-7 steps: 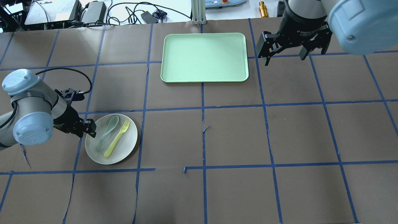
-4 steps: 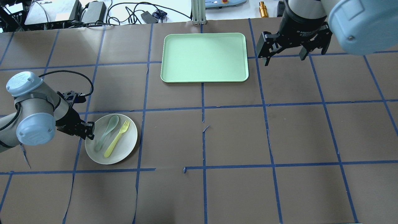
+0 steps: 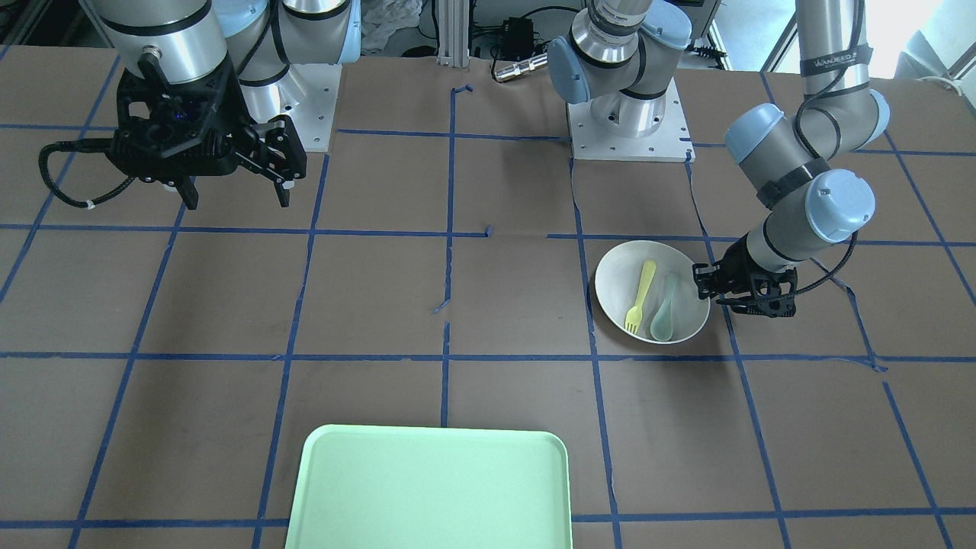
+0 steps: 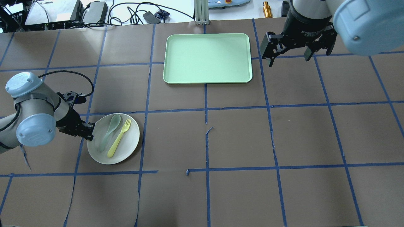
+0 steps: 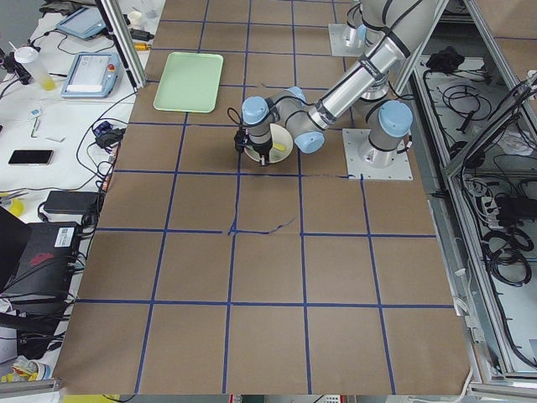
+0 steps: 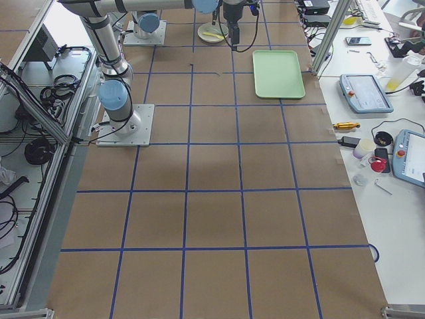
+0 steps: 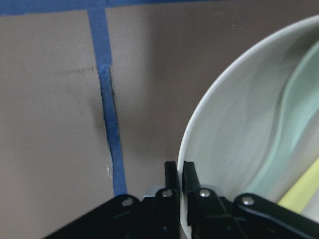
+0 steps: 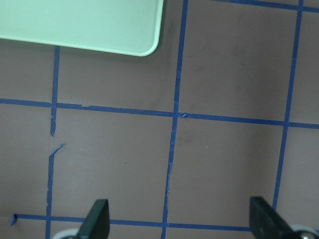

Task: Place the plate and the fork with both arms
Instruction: 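Lower the left gripper to the rim of the white plate and grasp it, then lift the plate with the left gripper and carry it onto the green tray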

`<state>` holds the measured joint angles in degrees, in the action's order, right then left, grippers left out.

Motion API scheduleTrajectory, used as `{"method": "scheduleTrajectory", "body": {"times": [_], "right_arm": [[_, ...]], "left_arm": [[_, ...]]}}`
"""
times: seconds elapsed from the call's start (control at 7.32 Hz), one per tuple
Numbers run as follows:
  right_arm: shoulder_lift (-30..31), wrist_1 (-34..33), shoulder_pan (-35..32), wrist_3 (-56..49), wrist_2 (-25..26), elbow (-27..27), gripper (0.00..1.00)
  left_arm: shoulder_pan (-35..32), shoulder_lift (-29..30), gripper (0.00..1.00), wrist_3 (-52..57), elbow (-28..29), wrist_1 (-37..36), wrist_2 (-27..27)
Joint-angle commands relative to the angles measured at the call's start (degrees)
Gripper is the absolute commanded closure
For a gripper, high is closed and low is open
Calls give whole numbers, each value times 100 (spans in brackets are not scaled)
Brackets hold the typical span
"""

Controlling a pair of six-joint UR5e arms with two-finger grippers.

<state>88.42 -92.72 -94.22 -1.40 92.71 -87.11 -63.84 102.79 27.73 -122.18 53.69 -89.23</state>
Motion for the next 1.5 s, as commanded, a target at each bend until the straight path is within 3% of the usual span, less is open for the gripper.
{"method": "scheduleTrajectory", "body": {"times": [0.0, 0.27, 0.41, 0.68, 0.96, 1.37], "right_arm": [[0, 0, 0, 0, -8, 1, 0], [0, 0, 0, 0, -8, -7, 0], [0, 0, 0, 0, -16, -7, 0], [0, -9, 0, 0, -16, -7, 0], [0, -9, 0, 0, -16, -7, 0], [0, -9, 0, 0, -8, -7, 0]], "left_arm": [[265, 4, 100, -117, 202, 253, 760], [250, 65, 100, -555, 885, 1165, 1021], [223, 83, 100, -984, 1072, 1344, 1605], [-161, 214, 100, -1531, 1291, 1258, 1909], [-1126, 914, 100, -2592, 2657, 1459, 2023], [-1945, 2117, 100, -3597, 4442, 1442, 2402]]}}
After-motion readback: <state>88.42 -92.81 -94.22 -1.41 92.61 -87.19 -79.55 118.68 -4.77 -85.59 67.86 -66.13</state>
